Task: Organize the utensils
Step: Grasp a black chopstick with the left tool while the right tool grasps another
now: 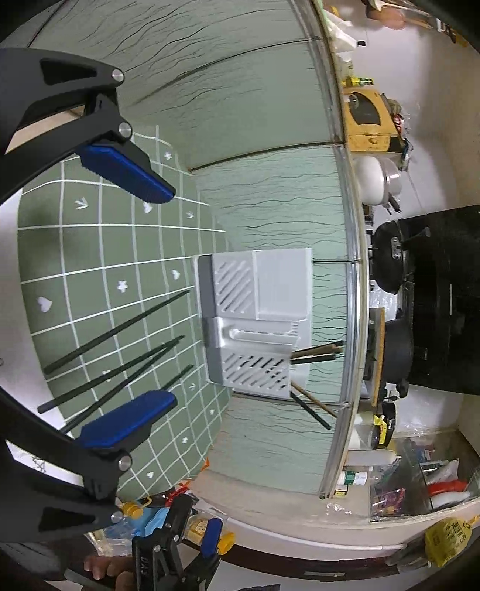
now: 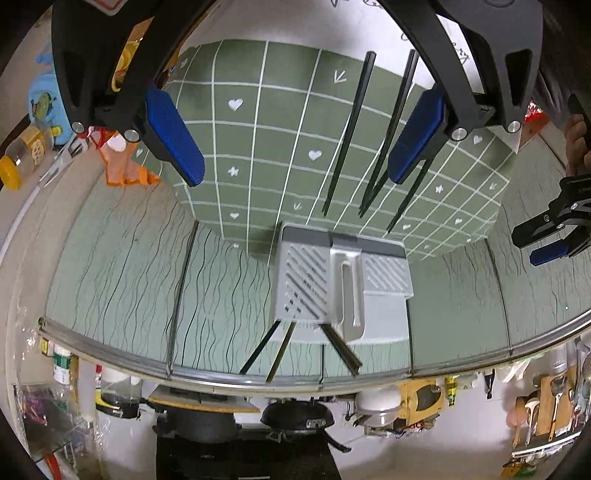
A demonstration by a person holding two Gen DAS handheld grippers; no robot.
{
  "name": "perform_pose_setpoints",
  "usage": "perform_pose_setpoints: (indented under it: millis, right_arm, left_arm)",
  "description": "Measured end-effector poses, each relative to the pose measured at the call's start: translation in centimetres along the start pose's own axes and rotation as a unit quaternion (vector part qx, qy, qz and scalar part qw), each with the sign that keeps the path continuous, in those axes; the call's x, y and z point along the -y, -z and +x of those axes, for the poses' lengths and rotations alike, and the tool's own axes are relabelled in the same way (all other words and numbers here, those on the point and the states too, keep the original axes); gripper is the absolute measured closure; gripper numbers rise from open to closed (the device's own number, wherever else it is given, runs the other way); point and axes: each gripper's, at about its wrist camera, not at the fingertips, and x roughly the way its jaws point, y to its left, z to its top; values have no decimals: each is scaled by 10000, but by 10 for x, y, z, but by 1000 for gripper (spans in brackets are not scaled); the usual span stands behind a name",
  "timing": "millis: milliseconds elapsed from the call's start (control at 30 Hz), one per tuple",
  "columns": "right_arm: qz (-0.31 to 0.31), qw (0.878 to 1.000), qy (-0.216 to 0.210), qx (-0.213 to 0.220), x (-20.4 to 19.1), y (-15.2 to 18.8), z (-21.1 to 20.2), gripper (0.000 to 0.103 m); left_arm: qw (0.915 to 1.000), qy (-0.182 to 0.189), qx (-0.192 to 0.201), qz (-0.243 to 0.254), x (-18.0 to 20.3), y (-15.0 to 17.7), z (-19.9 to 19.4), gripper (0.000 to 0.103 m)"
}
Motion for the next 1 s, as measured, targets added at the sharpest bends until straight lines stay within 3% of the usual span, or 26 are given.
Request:
perform_pose_setpoints:
  millis: [633,867,1000]
  right_arm:
    - [-73,9976,-118,-683,-24,57,38,10]
    - [-78,9954,-144,-942,-33,73,54,24]
    - [-91,9946,-163,-1019,-36,77,60,32]
  left_arm:
    - [9967,-158,-777,180,22,78,38,5]
    - [9948,-163,-967,268,35,83,51,6]
    - [9932,-163,-1119,275,40,84,61,21]
